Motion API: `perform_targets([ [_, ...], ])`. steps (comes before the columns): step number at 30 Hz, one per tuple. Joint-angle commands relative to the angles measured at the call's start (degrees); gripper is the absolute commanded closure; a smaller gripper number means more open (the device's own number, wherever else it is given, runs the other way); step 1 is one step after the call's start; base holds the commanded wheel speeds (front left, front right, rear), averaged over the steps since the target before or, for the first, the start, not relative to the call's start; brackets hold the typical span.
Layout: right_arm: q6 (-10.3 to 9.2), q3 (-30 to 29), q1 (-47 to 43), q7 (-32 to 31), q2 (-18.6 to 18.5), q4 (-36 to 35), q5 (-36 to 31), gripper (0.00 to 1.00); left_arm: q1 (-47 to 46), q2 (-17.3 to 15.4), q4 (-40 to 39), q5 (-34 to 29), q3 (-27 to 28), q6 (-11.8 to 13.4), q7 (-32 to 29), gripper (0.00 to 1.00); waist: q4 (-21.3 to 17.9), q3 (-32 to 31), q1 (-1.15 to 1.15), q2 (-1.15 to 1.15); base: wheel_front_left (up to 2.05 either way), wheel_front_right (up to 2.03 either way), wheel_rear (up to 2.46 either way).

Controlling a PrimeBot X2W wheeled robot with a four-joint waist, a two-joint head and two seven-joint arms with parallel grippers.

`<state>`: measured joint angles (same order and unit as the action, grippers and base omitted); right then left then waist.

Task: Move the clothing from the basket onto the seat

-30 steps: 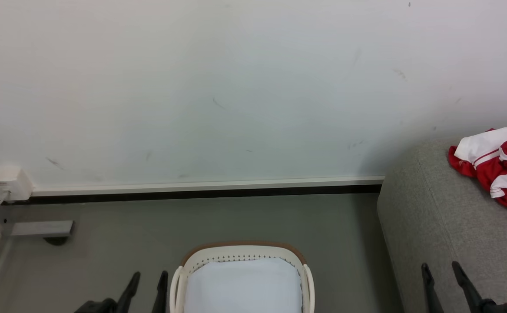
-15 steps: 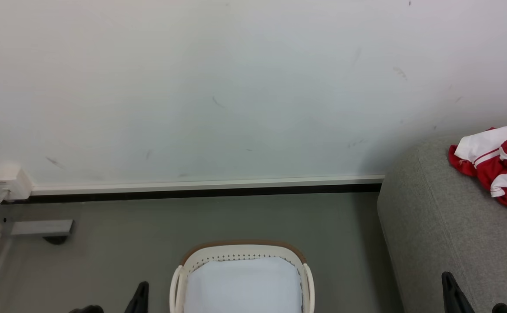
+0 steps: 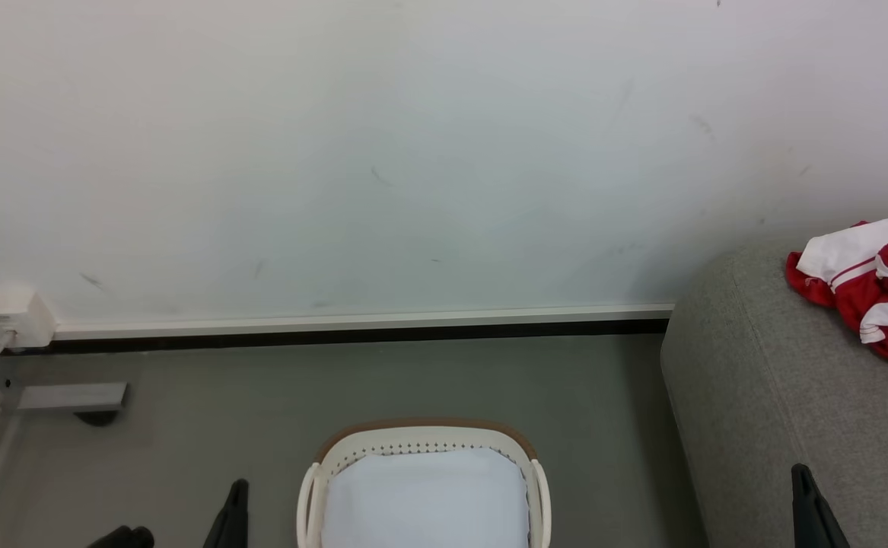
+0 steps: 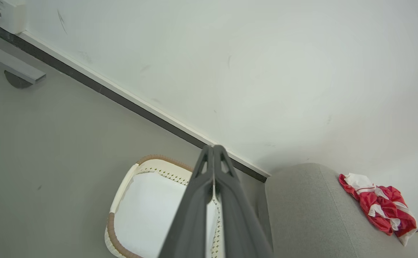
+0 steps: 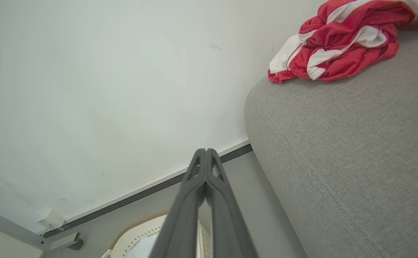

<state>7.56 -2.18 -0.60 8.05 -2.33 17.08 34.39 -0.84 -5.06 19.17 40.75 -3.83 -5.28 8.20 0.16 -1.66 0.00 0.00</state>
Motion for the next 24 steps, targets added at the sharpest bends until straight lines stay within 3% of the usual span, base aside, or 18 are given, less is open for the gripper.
perform_targets([
  [1,-0.03,-0.30,1.73,-0.32,-0.47,-0.96,1.60,1.00,-1.40,-0.21,-1.05,1.40,0.59,-0.23,-0.25,1.00,0.00,0.01,0.00,0.00,0.00,0.00,0.00],
  [24,-0.05,-1.63,3.59,-4.95,-0.58,-1.77,19.73,1.00,-2.85,0.56,-2.46,17.64,3.79,-0.90,-4.94,1.00,-0.04,0.44,0.00,0.00,0.00,0.00,0.00],
])
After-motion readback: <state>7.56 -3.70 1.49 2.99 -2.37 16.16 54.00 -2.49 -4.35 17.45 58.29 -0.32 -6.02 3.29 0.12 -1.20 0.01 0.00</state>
